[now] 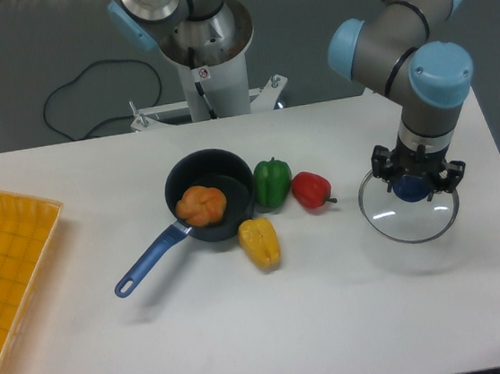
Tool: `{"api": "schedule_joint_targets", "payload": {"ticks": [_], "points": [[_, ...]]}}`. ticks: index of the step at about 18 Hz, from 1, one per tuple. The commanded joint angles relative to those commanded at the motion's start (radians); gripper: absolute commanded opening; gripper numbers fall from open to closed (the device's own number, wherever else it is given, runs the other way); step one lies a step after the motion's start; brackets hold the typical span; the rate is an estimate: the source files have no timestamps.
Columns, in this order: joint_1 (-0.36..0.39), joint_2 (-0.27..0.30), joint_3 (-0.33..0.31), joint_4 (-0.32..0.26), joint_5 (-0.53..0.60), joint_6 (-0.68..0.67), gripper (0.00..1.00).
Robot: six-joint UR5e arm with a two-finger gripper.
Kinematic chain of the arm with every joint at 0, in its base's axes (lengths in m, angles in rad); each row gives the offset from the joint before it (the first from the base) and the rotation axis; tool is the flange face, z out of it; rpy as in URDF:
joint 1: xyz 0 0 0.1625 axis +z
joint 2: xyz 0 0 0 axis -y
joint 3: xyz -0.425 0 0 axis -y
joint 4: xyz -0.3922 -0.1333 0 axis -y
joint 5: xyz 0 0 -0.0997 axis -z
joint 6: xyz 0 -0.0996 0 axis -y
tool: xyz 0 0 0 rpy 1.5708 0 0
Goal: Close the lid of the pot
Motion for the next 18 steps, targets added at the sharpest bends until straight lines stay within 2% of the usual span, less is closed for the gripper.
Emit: {"api": "schedule_joint_targets", "payload": {"ticks": [4, 7, 10, 13, 18], "points": [[-0.005, 0.009, -0.005, 0.0, -0.003, 0.0, 0.7], [-0.024, 0.034, -0.041, 0.002, -0.008, -0.006, 0.7], [-0.052, 0.086, -0.086, 0.002, -0.008, -0.018, 0.7], [-0.075, 0.144, -0.156, 0.011, -0.006, -0.021, 0.7], [-0.124, 0.235, -0.228, 0.005, 0.0, -0.035, 0.7]]}}
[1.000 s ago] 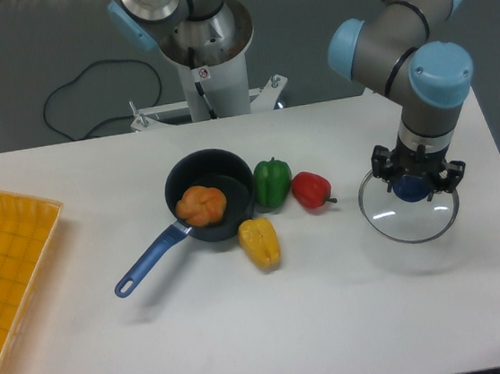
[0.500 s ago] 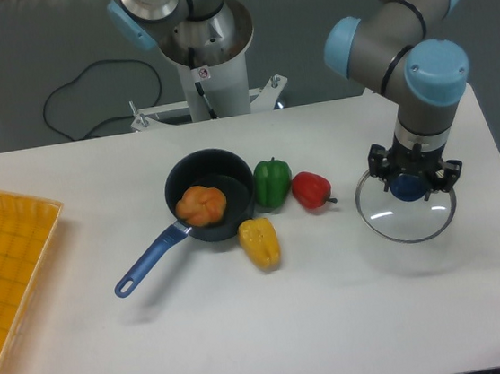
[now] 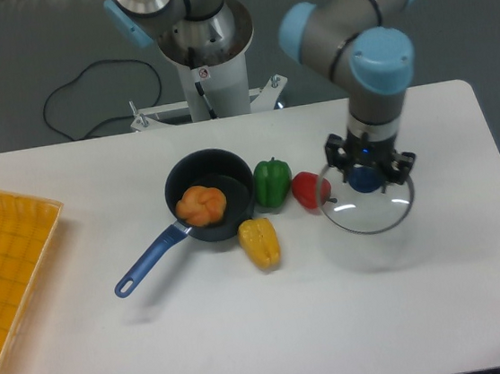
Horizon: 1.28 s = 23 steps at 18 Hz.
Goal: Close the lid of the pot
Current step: 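Carry the glass lid over the peppers toward the blue saucepan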
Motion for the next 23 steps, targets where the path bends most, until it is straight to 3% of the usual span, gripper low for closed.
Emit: {"api": "schedule_joint_targets", "payload": {"ticks": [5, 14, 17, 23], "points": [[-0.08, 0.069, -0.055, 0.002, 0.002, -0.075, 0.7], [-0.291, 0.115, -0.115, 0.008, 0.055, -0.275, 0.7], [-0.33, 0.126, -0.132, 0.008, 0.061, -0.296, 0.71], [-0.354, 0.181, -0.226, 0.017, 0.06, -0.301, 0.71]]}}
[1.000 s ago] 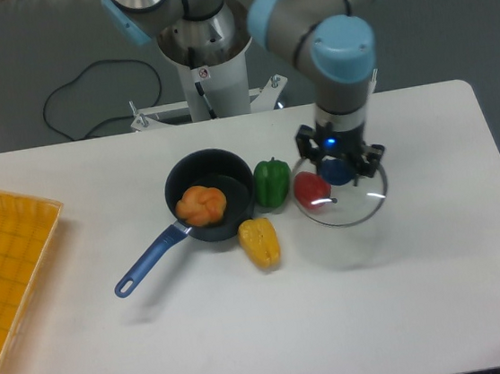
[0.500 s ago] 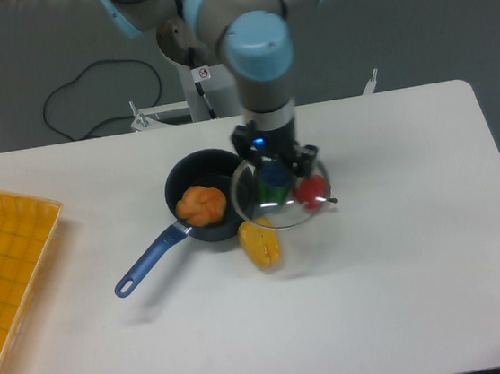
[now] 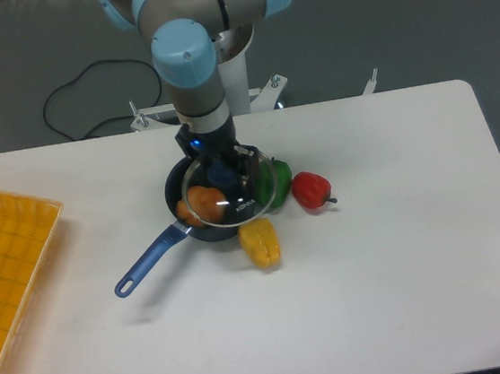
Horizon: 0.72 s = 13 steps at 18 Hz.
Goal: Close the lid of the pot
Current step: 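Carry the glass lid over the peppers toward the blue saucepan, then lower the glass lid onto the saucepan rim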
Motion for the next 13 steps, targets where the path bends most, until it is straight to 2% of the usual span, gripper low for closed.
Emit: {"api": "schedule_joint_targets", "payload": {"ticks": [4, 13], "points": [[-0.025, 0.005, -0.032, -0.002, 0.0, -0.006, 0.7], [-0.043, -0.003, -0.04, -0.002, -0.002, -0.012, 0.71]]}}
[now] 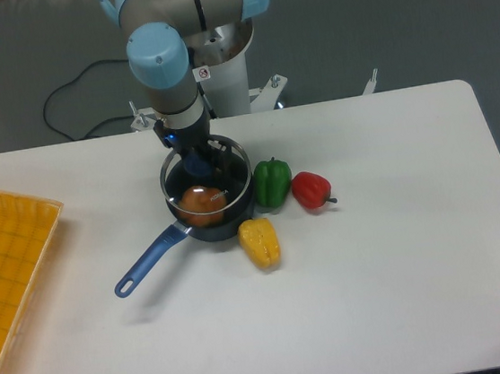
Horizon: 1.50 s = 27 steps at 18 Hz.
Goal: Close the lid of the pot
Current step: 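Lower the glass lid onto the saucepan rim, then hold the lid on the saucepan and open the gripper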
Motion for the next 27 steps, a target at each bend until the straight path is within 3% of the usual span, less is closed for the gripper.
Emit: {"api": "schedule_joint_targets", "payload": {"ticks": [27], "points": [[0.009, -0.046, 0.032, 0.003, 0.002, -0.005, 0.71]]}}
